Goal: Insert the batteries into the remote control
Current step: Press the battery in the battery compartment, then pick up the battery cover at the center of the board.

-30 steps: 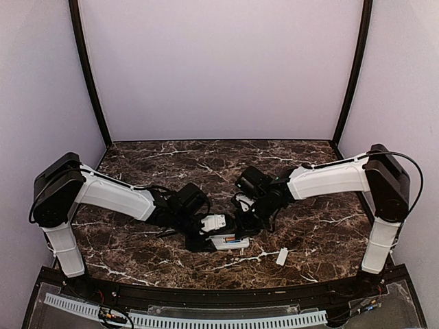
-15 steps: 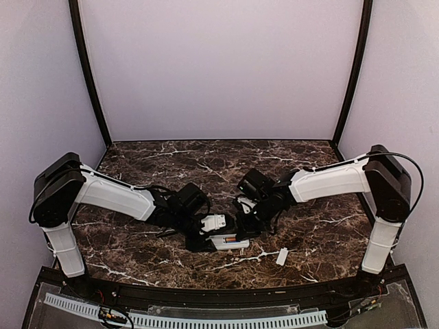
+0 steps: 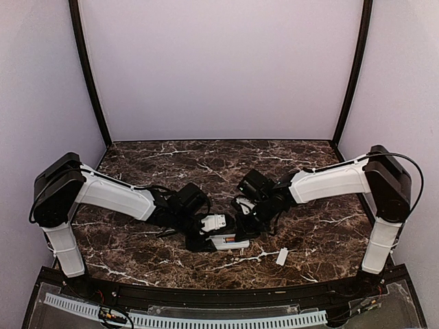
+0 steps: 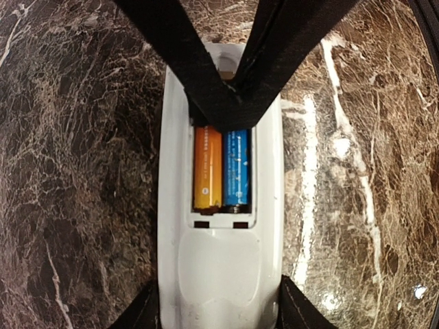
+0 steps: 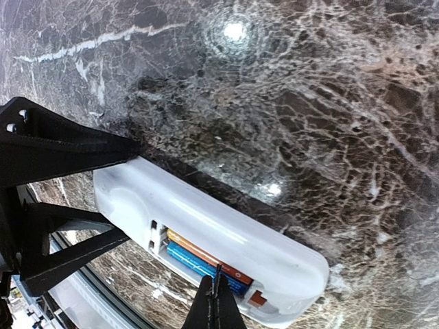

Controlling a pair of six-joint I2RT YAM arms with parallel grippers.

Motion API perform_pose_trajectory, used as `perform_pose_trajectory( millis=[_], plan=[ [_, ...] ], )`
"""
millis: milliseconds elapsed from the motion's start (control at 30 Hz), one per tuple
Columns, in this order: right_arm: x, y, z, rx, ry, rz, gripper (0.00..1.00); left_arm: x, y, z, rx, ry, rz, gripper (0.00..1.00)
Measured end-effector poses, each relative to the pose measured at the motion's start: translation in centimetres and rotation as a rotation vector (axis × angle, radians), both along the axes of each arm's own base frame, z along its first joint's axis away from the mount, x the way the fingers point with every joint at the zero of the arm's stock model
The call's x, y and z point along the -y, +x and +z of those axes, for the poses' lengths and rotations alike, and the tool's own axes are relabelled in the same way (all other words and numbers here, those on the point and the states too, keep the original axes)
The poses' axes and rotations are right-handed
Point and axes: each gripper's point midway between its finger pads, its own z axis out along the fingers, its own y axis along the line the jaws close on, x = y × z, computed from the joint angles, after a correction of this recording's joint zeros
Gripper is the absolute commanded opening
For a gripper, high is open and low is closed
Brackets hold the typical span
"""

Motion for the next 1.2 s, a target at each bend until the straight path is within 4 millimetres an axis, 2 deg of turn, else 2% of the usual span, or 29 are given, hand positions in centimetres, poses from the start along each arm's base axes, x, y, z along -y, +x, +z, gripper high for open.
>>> perform_pose_trajectory(
  millis=[100, 167, 300, 400, 467, 567, 700, 800, 900, 1000, 1100, 1200],
  plan=[
    [0.2, 0.0, 0.5, 0.003, -0.011, 0.016, 0.00, 0.0, 0.0, 0.0, -0.001, 0.001, 0.000, 0.37],
    [0.2, 0.4, 1.7, 0.019, 0.001, 0.020, 0.02, 0.1, 0.1, 0.1, 0.000, 0.002, 0.000, 0.38],
    [0.4, 2.1, 7.0, 0.129, 0.072, -0.011, 0.15, 0.1, 0.1, 0.0, 0.000, 0.006, 0.001, 0.50],
    [2.0, 3.3, 9.9, 0.207, 0.080, -0.076, 0.28, 0.1, 0.1, 0.1, 0.000, 0.007, 0.002, 0.59],
    [3.9, 3.6, 10.8, 0.248, 0.056, -0.112, 0.33, 0.1, 0.2, 0.1, 0.001, 0.007, 0.005, 0.63],
    [7.0, 3.0, 9.7, 0.243, -0.044, -0.142, 0.37, 0.2, 0.3, 0.1, 0.003, 0.006, 0.012, 0.71],
    [11.2, 1.7, 6.9, 0.210, -0.234, -0.142, 0.56, 0.2, 0.3, 0.2, 0.002, 0.007, 0.018, 0.79],
    [13.5, 0.6, 5.9, 0.192, -0.317, -0.123, 0.61, 0.0, 0.3, 0.4, 0.001, 0.010, 0.026, 0.86],
    [15.4, -0.2, 5.2, 0.170, -0.366, -0.122, 0.62, -0.1, 0.4, 1.3, 0.010, -0.001, 0.035, 0.87],
    [17.0, -1.4, 3.8, 0.122, -0.419, -0.100, 0.60, 0.0, 0.4, 3.3, 0.031, -0.043, 0.042, 0.87],
    [17.4, -2.7, 2.9, 0.071, -0.433, -0.041, 0.55, 0.2, 0.4, 5.9, 0.051, -0.104, 0.050, 0.87],
    [16.9, -2.5, 2.8, 0.054, -0.455, 0.028, 0.52, 0.4, 0.2, 8.1, 0.067, -0.156, 0.053, 0.86]
  ],
)
